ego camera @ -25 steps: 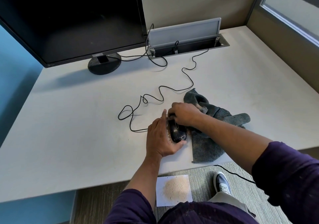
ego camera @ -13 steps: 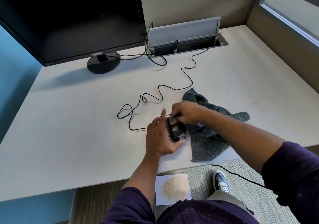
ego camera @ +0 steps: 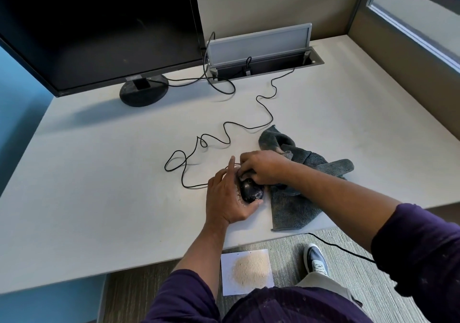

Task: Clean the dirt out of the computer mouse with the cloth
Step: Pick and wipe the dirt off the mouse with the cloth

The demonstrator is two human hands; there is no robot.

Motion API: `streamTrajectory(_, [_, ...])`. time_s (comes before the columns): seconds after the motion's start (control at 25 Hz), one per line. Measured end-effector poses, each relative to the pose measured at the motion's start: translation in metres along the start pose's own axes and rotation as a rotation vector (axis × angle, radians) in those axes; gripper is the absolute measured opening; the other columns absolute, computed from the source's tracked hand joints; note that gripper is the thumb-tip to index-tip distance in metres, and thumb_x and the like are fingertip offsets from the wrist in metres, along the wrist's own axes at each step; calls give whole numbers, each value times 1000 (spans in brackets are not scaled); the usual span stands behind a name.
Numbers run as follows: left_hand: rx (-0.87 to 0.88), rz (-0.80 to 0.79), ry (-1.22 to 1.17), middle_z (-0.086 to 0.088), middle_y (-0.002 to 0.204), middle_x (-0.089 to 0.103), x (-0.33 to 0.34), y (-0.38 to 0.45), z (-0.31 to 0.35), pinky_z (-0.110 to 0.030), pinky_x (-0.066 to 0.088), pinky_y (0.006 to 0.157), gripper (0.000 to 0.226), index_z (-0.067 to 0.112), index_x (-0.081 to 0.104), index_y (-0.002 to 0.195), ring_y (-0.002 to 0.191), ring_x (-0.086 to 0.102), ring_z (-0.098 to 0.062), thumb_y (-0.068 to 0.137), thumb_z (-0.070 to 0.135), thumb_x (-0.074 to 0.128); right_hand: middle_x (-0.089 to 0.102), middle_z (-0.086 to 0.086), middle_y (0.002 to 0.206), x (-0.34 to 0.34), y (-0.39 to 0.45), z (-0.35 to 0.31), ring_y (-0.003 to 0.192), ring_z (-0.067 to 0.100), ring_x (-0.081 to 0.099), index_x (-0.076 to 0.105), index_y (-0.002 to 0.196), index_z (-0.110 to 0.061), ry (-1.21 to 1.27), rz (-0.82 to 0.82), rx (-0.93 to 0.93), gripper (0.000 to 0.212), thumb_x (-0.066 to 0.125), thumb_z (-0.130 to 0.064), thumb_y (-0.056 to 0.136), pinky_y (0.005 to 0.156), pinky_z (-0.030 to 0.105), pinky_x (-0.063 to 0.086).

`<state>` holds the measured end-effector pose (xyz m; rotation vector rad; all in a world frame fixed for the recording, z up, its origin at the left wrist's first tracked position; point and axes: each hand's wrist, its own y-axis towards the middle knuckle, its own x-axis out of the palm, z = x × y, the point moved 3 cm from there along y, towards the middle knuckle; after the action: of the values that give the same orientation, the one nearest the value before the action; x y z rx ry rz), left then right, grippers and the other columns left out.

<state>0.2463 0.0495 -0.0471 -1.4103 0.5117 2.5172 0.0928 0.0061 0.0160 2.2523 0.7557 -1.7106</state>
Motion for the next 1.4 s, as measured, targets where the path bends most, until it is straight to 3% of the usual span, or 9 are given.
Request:
streamTrajectory(0.12, [3,-7,21,6,136,64,0,1,0,-43,45,106,135,11,18,166,132,53,-20,63,79,73,57,-4,109,3,0,-3,101,21,61,69,110,-28,-91,42,114,23,55,-29,93,71,37,54])
streamTrajectory(0.28, [0,-10,15,4,135,64,-1,1,0,-41,45,107,134,9,19,166,130,53,-20,62,76,73,59,-10,119,3,-6,-15,101,16,60,72,108,-33,14,-113,-166,27,63,-21,86,76,32,51])
streamTrajectory(0.48, [2,-11,8,12,140,61,0,1,0,-42,44,106,133,12,21,165,133,52,-18,62,79,71,60,-6,105,-4,-9,14,101,20,61,72,110,-33,106,79,156,22,61,-31,92,85,39,52])
streamTrajectory(0.68, [1,-32,22,14,142,59,1,2,-1,-41,43,105,133,13,21,165,132,51,-17,62,80,71,62,-9,94,1,-23,17,92,17,61,77,104,-29,179,27,39,18,69,-28,87,82,30,49])
streamTrajectory(0.8, [-1,-32,18,14,143,58,2,1,-1,-42,44,105,133,14,20,165,133,51,-17,61,79,72,66,-6,99,-2,-25,23,98,18,61,76,107,-28,202,155,169,20,66,-32,90,86,36,50])
streamTrajectory(0.96, [-1,-11,13,12,142,60,2,1,-1,-42,44,104,132,14,24,164,132,52,-17,60,79,73,68,-6,101,-2,-25,22,98,15,61,77,107,-27,197,38,150,20,69,-28,89,89,32,49])
streamTrajectory(1.12, [-6,-20,12,13,143,58,3,1,-1,-43,44,106,132,15,24,164,134,51,-17,59,78,75,68,-3,104,-14,-26,29,101,16,62,76,110,-23,253,169,199,22,68,-23,89,89,26,46])
streamTrajectory(1.28, [-5,-22,21,11,142,60,3,0,-1,-43,43,105,132,15,24,164,133,50,-18,59,77,75,67,-1,112,-2,-26,24,108,19,59,72,117,-26,123,83,217,26,64,-28,92,94,34,49])
streamTrajectory(1.4, [-3,-24,21,12,142,60,2,1,-1,-42,42,105,132,14,24,164,133,51,-18,60,78,74,71,-7,102,-1,-27,24,94,11,62,77,104,-27,169,52,215,20,69,-26,87,90,34,52])
